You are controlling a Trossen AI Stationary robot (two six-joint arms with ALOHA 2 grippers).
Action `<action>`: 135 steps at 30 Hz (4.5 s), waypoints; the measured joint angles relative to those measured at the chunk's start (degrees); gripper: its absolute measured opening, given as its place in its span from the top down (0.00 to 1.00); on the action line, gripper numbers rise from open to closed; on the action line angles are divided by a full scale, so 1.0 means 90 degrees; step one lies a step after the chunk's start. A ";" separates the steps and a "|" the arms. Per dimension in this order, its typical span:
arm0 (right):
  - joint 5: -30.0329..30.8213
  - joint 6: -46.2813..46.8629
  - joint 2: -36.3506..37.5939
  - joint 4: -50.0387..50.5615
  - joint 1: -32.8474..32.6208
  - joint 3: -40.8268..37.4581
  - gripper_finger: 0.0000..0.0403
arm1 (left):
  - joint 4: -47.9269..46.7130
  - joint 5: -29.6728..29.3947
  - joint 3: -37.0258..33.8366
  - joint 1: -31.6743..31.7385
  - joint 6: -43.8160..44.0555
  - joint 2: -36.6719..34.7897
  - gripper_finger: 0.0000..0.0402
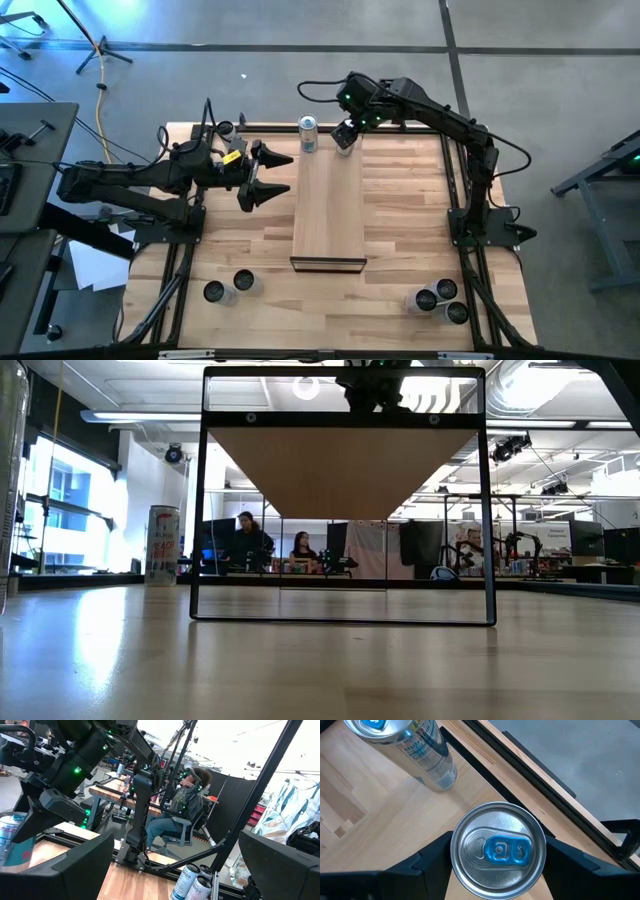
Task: Place canned beverage on shelf
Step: Put the blue soda can on the shelf aligned with the other blue soda can
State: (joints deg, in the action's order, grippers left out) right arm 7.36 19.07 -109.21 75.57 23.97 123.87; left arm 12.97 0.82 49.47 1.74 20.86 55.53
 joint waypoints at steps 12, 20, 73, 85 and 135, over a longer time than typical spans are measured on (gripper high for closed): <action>-0.0003 -0.0002 0.0000 0.0051 0.0000 0.0000 0.38 | 0.0000 -0.0001 0.0000 0.0000 0.0000 0.0000 0.00; -0.0036 -0.0436 0.0000 0.0048 0.0000 0.0002 0.38 | -0.0002 0.0000 0.0000 0.0000 0.0000 0.0000 0.00; -0.0178 -0.0457 0.0000 0.0002 0.0000 0.0010 0.37 | 0.0000 0.0000 0.0000 0.0000 0.0002 0.0000 0.00; -0.0194 -0.0488 0.0000 0.0060 0.0000 0.0010 0.37 | 0.0021 0.0000 0.0000 0.0000 0.0002 0.0000 0.00; -0.0701 -0.3058 0.0029 0.0473 0.0180 0.0410 0.12 | 0.0019 0.0000 -0.0002 0.0000 0.0019 0.0000 0.00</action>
State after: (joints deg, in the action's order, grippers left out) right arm 1.04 -8.45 -108.95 79.83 25.58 127.57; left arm 13.15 0.82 49.45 1.74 21.04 55.53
